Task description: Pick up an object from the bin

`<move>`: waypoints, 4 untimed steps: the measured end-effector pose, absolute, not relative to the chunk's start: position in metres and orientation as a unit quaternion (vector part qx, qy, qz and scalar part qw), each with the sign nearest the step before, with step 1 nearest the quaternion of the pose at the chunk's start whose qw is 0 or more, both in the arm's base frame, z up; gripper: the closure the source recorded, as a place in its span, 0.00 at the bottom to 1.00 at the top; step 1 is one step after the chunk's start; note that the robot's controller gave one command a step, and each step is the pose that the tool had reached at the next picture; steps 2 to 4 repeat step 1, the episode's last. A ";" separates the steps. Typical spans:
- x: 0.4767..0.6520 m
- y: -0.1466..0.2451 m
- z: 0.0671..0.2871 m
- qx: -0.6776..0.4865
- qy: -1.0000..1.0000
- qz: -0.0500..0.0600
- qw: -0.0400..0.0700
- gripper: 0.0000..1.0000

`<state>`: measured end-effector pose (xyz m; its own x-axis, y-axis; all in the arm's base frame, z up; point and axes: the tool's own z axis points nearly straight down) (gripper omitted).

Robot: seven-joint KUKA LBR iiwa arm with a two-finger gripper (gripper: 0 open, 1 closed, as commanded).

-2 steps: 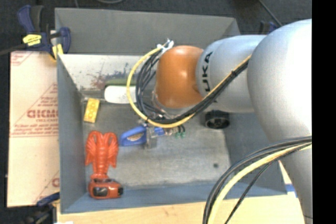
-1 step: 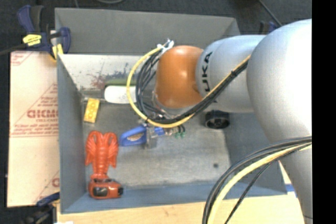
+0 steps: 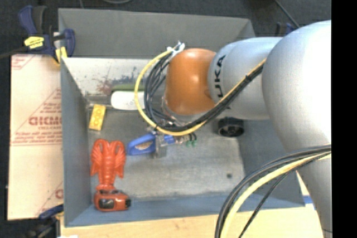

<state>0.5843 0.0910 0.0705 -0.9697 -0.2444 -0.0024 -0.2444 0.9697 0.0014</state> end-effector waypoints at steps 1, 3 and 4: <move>0.599 0.067 0.272 -0.123 0.992 -0.001 0.004 1.00; 0.599 0.067 0.272 -0.123 0.992 -0.001 0.004 1.00; 0.599 0.067 0.272 -0.123 0.992 -0.001 0.004 1.00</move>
Offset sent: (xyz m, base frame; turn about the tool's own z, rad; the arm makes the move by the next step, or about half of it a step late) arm 0.0000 0.0000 0.0000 0.0000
